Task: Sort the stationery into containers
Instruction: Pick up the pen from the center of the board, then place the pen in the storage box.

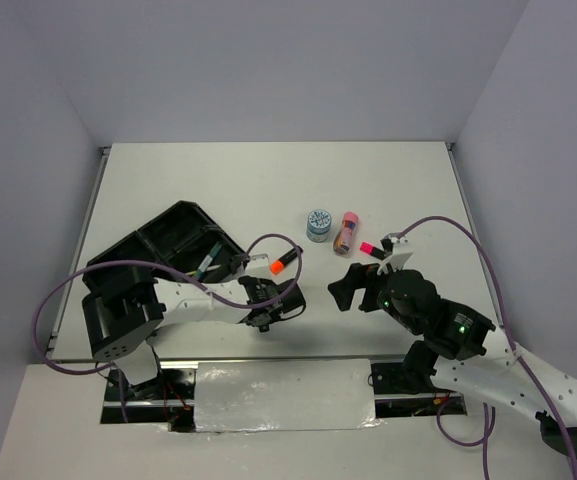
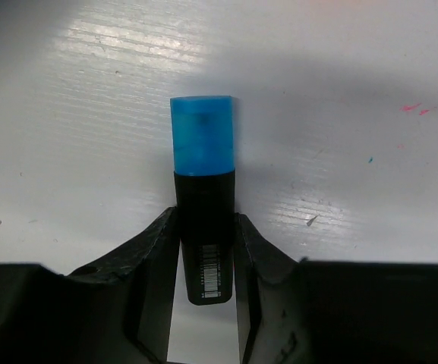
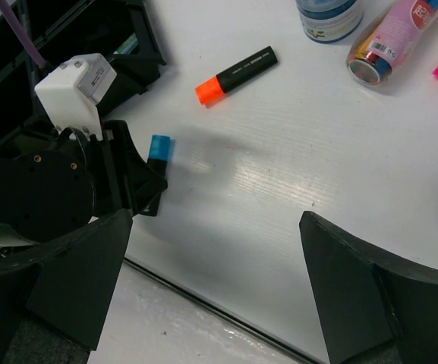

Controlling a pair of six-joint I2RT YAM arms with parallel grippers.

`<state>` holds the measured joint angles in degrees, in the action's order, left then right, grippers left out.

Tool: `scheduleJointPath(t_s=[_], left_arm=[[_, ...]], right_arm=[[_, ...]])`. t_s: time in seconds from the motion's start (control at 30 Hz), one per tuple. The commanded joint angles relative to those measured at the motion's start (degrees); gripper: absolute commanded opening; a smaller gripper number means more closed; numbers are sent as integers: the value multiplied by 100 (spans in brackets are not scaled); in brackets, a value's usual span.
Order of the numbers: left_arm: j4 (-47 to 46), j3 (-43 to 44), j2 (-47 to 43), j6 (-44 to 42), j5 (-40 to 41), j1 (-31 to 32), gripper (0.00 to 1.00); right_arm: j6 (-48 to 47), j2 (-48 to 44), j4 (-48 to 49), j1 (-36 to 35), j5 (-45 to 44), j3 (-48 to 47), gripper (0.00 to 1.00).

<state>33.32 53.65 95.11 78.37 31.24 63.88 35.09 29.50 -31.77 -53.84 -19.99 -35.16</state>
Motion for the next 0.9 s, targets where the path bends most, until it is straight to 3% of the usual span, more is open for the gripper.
scheduleJointPath(t_s=[0.0, 0.17, 0.27, 0.37, 0.4, 0.53, 0.6, 0.73, 0.87], left_arm=[[-64, -215, -53, -102, -207, -33, 15], [130, 206, -1062, -1311, 259, -541, 5], [349, 751, -1450, -2261, 399, -1297, 2], [588, 1296, -1618, -2729, 366, -2455, 6], [562, 1410, -1627, -2826, 217, -3129, 5], [395, 2166, -1233, -3274, -477, -4417, 14], [639, 2735, -628, -3495, -584, -4899, 15], [660, 3143, 304, -3731, -882, -5446, 11], [605, 3231, 710, -4207, -989, -5605, 12]], right_arm=[[-64, -102, 127, 23, 39, 44, 100], [-143, -251, 101, 23, 83, 35, 100], [-178, -278, 31, 23, 48, -35, 100], [-196, -304, 4, 14, 39, -70, 100], [-196, -304, 21, 23, 48, -70, 100], [-204, -304, 83, 32, 109, -61, 100], [-222, -287, 92, 23, 144, -79, 100], [-283, -208, 92, 15, 179, -140, 100], [-371, -137, 118, 32, 215, -167, 100]])
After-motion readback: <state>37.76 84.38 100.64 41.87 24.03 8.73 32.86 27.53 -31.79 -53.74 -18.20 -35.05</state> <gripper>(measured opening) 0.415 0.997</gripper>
